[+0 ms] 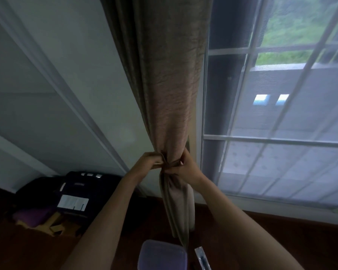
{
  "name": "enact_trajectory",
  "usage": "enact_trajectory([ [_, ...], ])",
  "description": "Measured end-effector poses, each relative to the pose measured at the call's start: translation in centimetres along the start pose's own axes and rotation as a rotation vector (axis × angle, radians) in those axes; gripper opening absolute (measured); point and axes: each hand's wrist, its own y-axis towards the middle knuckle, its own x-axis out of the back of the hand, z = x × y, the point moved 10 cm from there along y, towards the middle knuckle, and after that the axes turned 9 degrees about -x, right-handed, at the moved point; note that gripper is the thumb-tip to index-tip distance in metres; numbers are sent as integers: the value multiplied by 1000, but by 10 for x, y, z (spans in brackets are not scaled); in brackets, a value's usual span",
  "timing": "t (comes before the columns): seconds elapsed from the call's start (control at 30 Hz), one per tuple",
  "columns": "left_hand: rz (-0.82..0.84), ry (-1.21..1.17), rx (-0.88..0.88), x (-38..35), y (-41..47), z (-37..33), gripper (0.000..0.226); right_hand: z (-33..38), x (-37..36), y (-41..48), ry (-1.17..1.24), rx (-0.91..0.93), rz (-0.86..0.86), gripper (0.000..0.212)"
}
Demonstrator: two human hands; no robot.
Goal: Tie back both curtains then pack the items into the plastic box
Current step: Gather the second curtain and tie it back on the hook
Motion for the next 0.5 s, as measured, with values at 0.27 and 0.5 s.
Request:
enact_trajectory([
  [0.27, 45, 287, -49, -3, 25, -11, 32, -10, 5, 6, 40, -37, -1, 86],
  [0.5, 79, 268, -153, -6, 31, -21, 49, -9, 8, 3, -16, -48, 7, 84],
])
